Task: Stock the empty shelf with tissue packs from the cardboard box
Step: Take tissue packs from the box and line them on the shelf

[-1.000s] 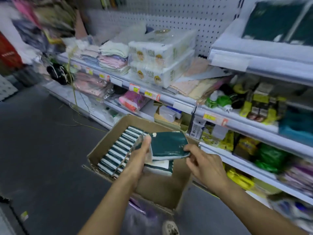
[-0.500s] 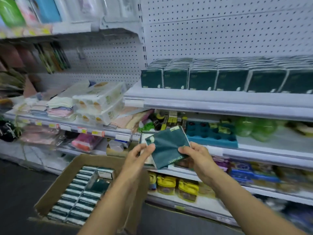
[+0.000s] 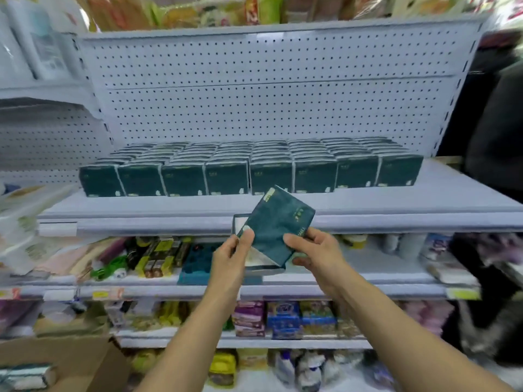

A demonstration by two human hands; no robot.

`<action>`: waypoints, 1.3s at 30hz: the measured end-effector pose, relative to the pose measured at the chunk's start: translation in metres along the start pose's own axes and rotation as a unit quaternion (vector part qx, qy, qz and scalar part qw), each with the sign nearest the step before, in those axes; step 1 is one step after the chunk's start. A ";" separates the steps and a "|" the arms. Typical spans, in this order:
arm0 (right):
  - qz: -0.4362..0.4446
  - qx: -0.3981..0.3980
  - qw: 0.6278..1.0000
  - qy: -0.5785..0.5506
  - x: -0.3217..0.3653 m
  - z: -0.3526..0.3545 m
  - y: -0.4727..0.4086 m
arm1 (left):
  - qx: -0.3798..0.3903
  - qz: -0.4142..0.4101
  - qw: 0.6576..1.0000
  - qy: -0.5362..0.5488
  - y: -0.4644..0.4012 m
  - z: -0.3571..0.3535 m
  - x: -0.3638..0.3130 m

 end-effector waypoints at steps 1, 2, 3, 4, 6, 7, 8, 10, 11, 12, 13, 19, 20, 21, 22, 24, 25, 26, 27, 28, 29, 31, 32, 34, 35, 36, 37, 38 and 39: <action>0.005 -0.006 1.000 0.002 0.008 0.014 -0.004 | 0.004 0.002 1.000 -0.002 -0.003 -0.015 -0.004; 0.013 -0.011 1.000 0.002 0.017 0.027 -0.008 | 0.002 0.002 1.000 -0.007 -0.006 -0.027 -0.008; 0.023 -0.022 0.999 -0.001 0.026 0.039 -0.012 | 0.000 -0.005 1.000 -0.023 -0.008 -0.038 -0.014; 0.041 -0.037 0.999 0.001 0.036 0.051 -0.016 | 0.000 -0.027 0.999 -0.046 -0.010 -0.046 -0.019; 0.092 -0.092 0.990 0.046 0.061 0.076 -0.027 | 0.013 -0.074 0.993 -0.095 -0.020 -0.056 -0.028; 0.125 -0.127 0.980 0.089 0.074 0.088 -0.032 | 0.019 -0.086 0.990 -0.113 -0.027 -0.059 -0.031; 0.164 -0.154 0.964 0.141 0.086 0.098 -0.038 | 0.024 -0.097 0.987 -0.127 -0.034 -0.060 -0.034; 0.252 -0.172 0.915 0.266 0.107 0.114 -0.052 | 0.029 -0.106 0.985 -0.136 -0.048 -0.062 -0.039; 0.288 -0.171 0.880 0.336 0.116 0.119 -0.061 | 0.029 -0.107 0.985 -0.135 -0.055 -0.063 -0.042; 0.313 -0.172 0.841 0.406 0.122 0.122 -0.069 | 0.031 -0.112 0.984 -0.135 -0.061 -0.065 -0.044; 0.326 -0.176 0.800 0.472 0.127 0.126 -0.079 | 0.035 -0.116 0.984 -0.134 -0.066 -0.066 -0.047; 0.197 -0.155 0.655 0.713 0.139 0.164 -0.128 | 0.091 -0.099 0.979 -0.155 -0.100 -0.072 -0.050; 0.173 -0.141 0.659 0.718 0.136 0.170 -0.135 | 0.098 -0.094 0.978 -0.162 -0.106 -0.075 -0.051; 0.161 -0.130 0.669 0.714 0.132 0.175 -0.141 | 0.102 -0.090 0.976 -0.167 -0.112 -0.078 -0.052; 0.164 -0.128 0.682 0.702 0.128 0.178 -0.147 | 0.106 -0.085 0.975 -0.174 -0.118 -0.083 -0.053; 0.184 -0.140 0.692 0.683 0.120 0.184 -0.157 | 0.117 -0.078 0.974 -0.177 -0.128 -0.092 -0.054; 0.194 -0.144 0.684 0.688 0.115 0.185 -0.160 | 0.121 -0.076 0.974 -0.178 -0.132 -0.096 -0.055; 0.202 -0.142 0.674 0.697 0.110 0.187 -0.164 | 0.127 -0.077 0.973 -0.179 -0.135 -0.100 -0.055; 0.214 -0.139 0.665 0.702 0.105 0.189 -0.166 | 0.131 -0.079 0.972 -0.179 -0.139 -0.103 -0.054; 0.233 -0.140 0.662 0.698 0.099 0.190 -0.170 | 0.134 -0.080 0.972 -0.178 -0.143 -0.104 -0.053; 0.254 -0.143 0.663 0.690 0.094 0.192 -0.173 | 0.136 -0.080 0.972 -0.174 -0.146 -0.106 -0.053; 0.289 -0.150 0.665 0.672 0.086 0.196 -0.181 | 0.139 -0.079 0.973 -0.169 -0.152 -0.107 -0.051; 0.302 -0.148 0.667 0.665 0.083 0.198 -0.187 | 0.141 -0.078 0.973 -0.167 -0.154 -0.109 -0.051; 0.324 -0.137 0.676 0.647 0.079 0.198 -0.196 | 0.144 -0.080 0.973 -0.162 -0.156 -0.112 -0.051; 0.333 -0.130 0.679 0.642 0.079 0.198 -0.199 | 0.146 -0.081 0.973 -0.159 -0.157 -0.113 -0.051; 0.339 -0.126 0.678 0.641 0.078 0.197 -0.203 | 0.146 -0.081 0.973 -0.157 -0.159 -0.114 -0.051; 0.341 -0.123 0.673 0.645 0.078 0.197 -0.206 | 0.147 -0.079 0.974 -0.156 -0.160 -0.115 -0.050; 0.340 -0.121 0.668 0.651 0.077 0.198 -0.208 | 0.148 -0.076 0.974 -0.156 -0.162 -0.116 -0.050; 0.335 -0.119 0.665 0.657 0.077 0.198 -0.209 | 0.149 -0.074 0.974 -0.155 -0.163 -0.116 -0.049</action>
Point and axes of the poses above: each hand's wrist, its own y-axis away from the middle knuckle, its own z-axis out of the back of the hand, x = y × z, the point moved 2 cm from there along -y, towards the middle knuckle, and after that the axes turned 1 degree about z, right-handed, at the moved point
